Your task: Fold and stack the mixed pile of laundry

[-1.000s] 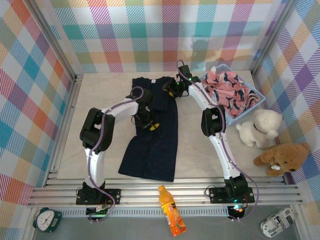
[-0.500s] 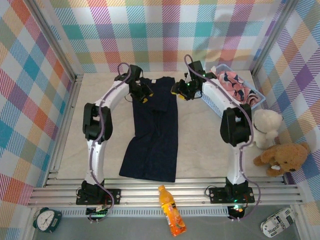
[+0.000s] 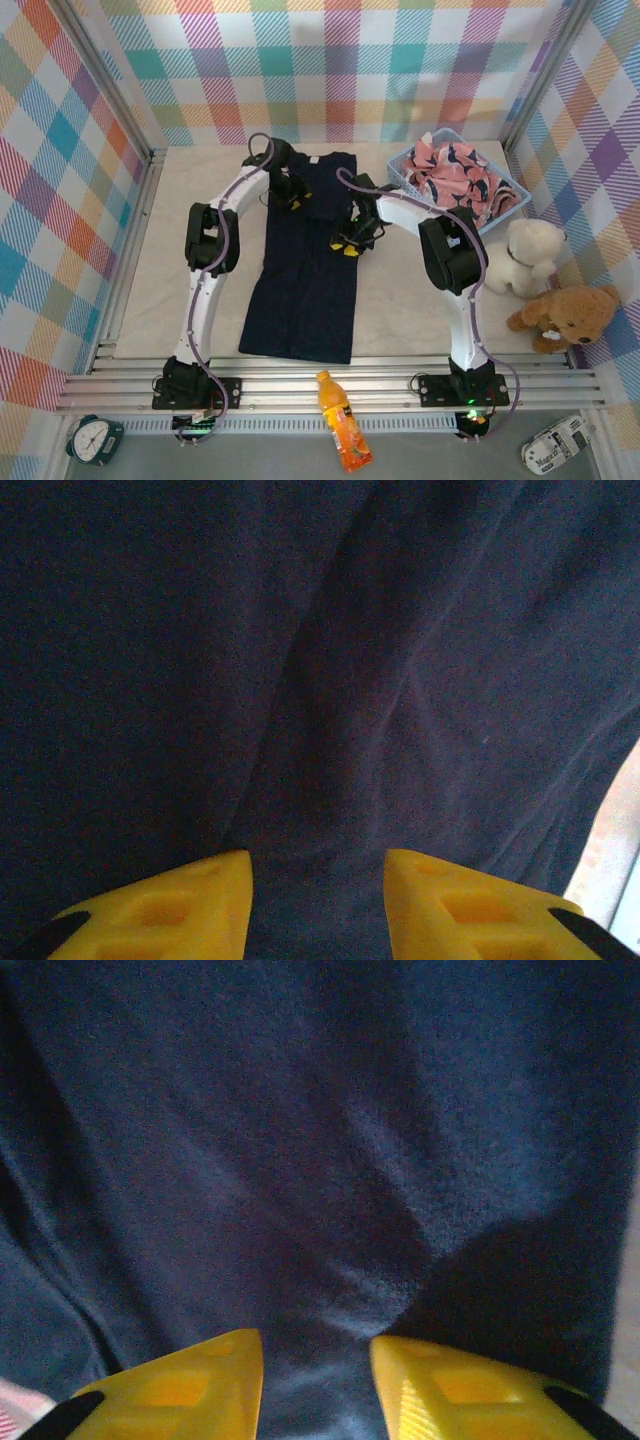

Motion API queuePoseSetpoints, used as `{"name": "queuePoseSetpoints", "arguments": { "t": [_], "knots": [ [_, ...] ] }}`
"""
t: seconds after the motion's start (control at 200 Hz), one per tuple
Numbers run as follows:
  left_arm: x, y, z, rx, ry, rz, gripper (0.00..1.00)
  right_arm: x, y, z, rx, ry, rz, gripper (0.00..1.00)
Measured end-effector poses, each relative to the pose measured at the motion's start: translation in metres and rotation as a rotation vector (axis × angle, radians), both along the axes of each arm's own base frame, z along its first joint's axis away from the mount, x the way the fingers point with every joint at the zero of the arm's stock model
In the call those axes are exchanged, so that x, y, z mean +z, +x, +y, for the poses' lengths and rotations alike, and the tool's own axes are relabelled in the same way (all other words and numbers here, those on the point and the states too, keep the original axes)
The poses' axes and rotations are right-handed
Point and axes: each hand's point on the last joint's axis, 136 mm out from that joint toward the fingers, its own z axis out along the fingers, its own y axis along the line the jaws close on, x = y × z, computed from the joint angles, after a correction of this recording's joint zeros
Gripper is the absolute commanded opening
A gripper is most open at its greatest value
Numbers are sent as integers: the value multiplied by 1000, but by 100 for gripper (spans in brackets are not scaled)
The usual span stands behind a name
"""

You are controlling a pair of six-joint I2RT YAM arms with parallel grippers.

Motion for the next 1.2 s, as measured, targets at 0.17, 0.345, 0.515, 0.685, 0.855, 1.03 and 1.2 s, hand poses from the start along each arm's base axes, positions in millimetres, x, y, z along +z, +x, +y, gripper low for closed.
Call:
{"name": "queuePoseSetpoints", "arguments": {
  "t": [0.17,0.345,0.515,0.685,0.855,1.03,1.2],
  "knots": [
    [1,29,-4,12,-30,-56,39,4,57,-30,-76,-24,-64,41],
    [2,41,-2,46,-66,-63,40,22,114,-76,-115,-56,-172,46],
    [3,42,-3,50,-84,-59,41,53,82,-75,-36,-63,-199,46],
    [4,42,-3,42,-103,-55,42,72,-43,-23,205,-72,-149,48],
    [3,41,-4,30,-106,-54,42,65,-160,6,431,-97,-79,48],
    [2,40,-4,25,-110,-53,42,48,-206,12,520,-161,-48,48],
    [3,40,-4,21,-126,-49,42,34,-215,23,549,-199,-53,46]
  ]
}}
